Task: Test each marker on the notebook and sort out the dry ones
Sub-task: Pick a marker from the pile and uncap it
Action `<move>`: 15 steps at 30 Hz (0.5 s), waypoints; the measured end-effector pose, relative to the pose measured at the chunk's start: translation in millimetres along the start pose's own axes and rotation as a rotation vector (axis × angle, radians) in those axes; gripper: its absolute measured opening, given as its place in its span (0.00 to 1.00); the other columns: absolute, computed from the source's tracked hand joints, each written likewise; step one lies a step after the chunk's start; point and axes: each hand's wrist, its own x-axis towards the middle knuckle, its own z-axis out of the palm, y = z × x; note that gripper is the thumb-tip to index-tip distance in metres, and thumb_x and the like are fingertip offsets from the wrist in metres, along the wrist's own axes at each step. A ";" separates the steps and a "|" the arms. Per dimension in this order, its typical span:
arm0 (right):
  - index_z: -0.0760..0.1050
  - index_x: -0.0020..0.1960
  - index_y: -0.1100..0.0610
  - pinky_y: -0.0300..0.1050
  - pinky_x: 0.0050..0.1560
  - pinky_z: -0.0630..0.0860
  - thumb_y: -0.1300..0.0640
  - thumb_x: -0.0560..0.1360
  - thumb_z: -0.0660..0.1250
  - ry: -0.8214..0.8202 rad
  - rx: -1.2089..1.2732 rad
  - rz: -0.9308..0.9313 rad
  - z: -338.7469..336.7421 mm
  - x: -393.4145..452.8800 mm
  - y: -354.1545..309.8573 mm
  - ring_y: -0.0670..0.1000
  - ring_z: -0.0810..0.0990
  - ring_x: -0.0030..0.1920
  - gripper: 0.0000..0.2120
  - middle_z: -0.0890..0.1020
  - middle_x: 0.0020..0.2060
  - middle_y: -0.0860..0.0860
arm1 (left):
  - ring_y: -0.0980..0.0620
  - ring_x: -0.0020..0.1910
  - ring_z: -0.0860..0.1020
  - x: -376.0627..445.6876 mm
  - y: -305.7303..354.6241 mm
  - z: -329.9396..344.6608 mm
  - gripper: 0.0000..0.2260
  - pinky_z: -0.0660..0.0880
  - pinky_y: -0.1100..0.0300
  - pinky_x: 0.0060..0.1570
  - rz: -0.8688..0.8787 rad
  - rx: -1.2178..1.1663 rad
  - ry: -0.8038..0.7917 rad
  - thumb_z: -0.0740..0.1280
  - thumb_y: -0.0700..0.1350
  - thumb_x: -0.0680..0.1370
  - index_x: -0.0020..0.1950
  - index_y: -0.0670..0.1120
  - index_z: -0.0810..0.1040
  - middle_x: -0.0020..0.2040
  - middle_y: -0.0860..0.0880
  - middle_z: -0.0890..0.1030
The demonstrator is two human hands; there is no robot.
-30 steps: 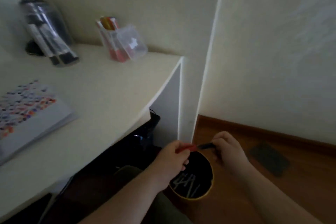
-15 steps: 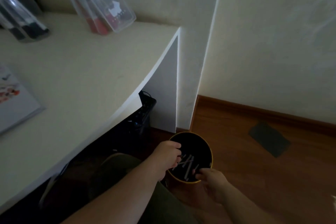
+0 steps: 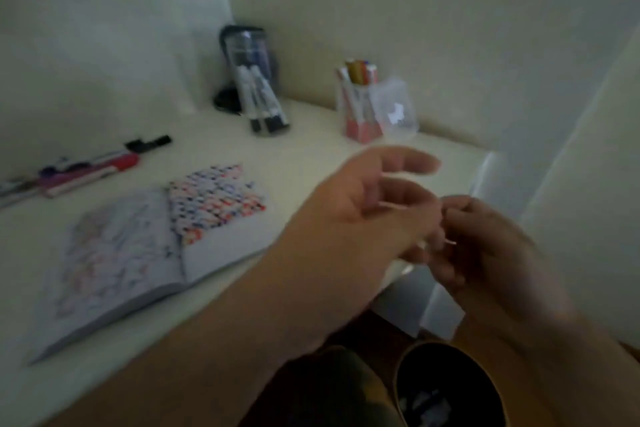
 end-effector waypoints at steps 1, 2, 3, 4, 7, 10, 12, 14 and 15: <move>0.79 0.46 0.58 0.40 0.24 0.67 0.60 0.73 0.65 -0.055 -0.057 -0.040 26.0 13.0 -5.7 0.53 0.71 0.26 0.05 0.76 0.32 0.58 | 0.50 0.40 0.82 3.2 17.9 -23.1 0.13 0.79 0.59 0.39 0.054 0.034 0.068 0.69 0.37 0.74 0.57 0.47 0.80 0.43 0.46 0.82; 0.80 0.45 0.58 0.41 0.26 0.67 0.61 0.73 0.65 -0.104 -0.116 -0.071 50.7 27.5 -8.6 0.54 0.71 0.26 0.05 0.77 0.32 0.58 | 0.49 0.41 0.82 6.9 31.6 -48.2 0.12 0.79 0.58 0.39 0.080 0.076 0.149 0.70 0.37 0.74 0.56 0.47 0.80 0.44 0.46 0.83; 0.80 0.45 0.57 0.43 0.29 0.66 0.63 0.75 0.66 -0.146 -0.176 -0.096 75.1 43.2 -9.1 0.55 0.72 0.28 0.05 0.78 0.33 0.58 | 0.50 0.41 0.81 11.7 39.5 -75.3 0.11 0.79 0.57 0.39 0.079 0.126 0.236 0.70 0.37 0.75 0.56 0.47 0.80 0.44 0.45 0.83; 0.80 0.45 0.56 0.44 0.31 0.66 0.65 0.77 0.65 -0.176 -0.242 -0.118 97.5 59.6 -7.6 0.55 0.73 0.29 0.07 0.79 0.33 0.57 | 0.50 0.41 0.81 15.9 43.4 -103.9 0.09 0.78 0.57 0.40 0.052 0.184 0.314 0.70 0.36 0.77 0.55 0.47 0.81 0.45 0.45 0.83; 0.81 0.47 0.55 0.43 0.32 0.72 0.68 0.79 0.65 -0.259 -0.460 -0.136 160.7 106.5 7.6 0.55 0.77 0.32 0.10 0.83 0.36 0.55 | 0.50 0.45 0.81 25.3 33.7 -196.9 0.08 0.79 0.55 0.44 -0.091 0.450 0.498 0.69 0.38 0.80 0.54 0.50 0.81 0.48 0.47 0.83; 0.82 0.52 0.54 0.48 0.42 0.79 0.65 0.78 0.68 -0.367 -0.669 -0.078 212.0 147.8 36.7 0.52 0.81 0.36 0.09 0.85 0.41 0.53 | 0.50 0.46 0.80 27.8 6.3 -291.3 0.06 0.76 0.57 0.43 -0.179 0.784 0.685 0.71 0.42 0.78 0.50 0.54 0.81 0.49 0.49 0.83; 0.82 0.54 0.48 0.45 0.47 0.81 0.59 0.78 0.70 -0.432 -0.922 -0.117 234.9 173.9 59.6 0.48 0.84 0.42 0.08 0.85 0.46 0.48 | 0.47 0.49 0.80 21.3 -13.1 -341.7 0.06 0.75 0.56 0.46 -0.282 1.022 0.801 0.71 0.45 0.77 0.51 0.55 0.82 0.51 0.48 0.82; 0.80 0.56 0.43 0.37 0.46 0.76 0.54 0.78 0.69 -0.479 -1.182 -0.194 249.9 193.8 78.5 0.44 0.82 0.47 0.09 0.83 0.49 0.44 | 0.43 0.55 0.78 11.6 -33.1 -376.0 0.12 0.76 0.51 0.58 -0.401 1.248 0.841 0.68 0.45 0.76 0.58 0.54 0.83 0.57 0.43 0.81; 0.80 0.57 0.43 0.35 0.44 0.73 0.53 0.79 0.69 -0.486 -1.247 -0.210 253.5 201.3 86.6 0.42 0.80 0.48 0.09 0.82 0.50 0.43 | 0.40 0.58 0.77 8.0 -42.5 -387.1 0.15 0.74 0.49 0.62 -0.413 1.331 0.868 0.67 0.45 0.76 0.61 0.53 0.83 0.59 0.41 0.80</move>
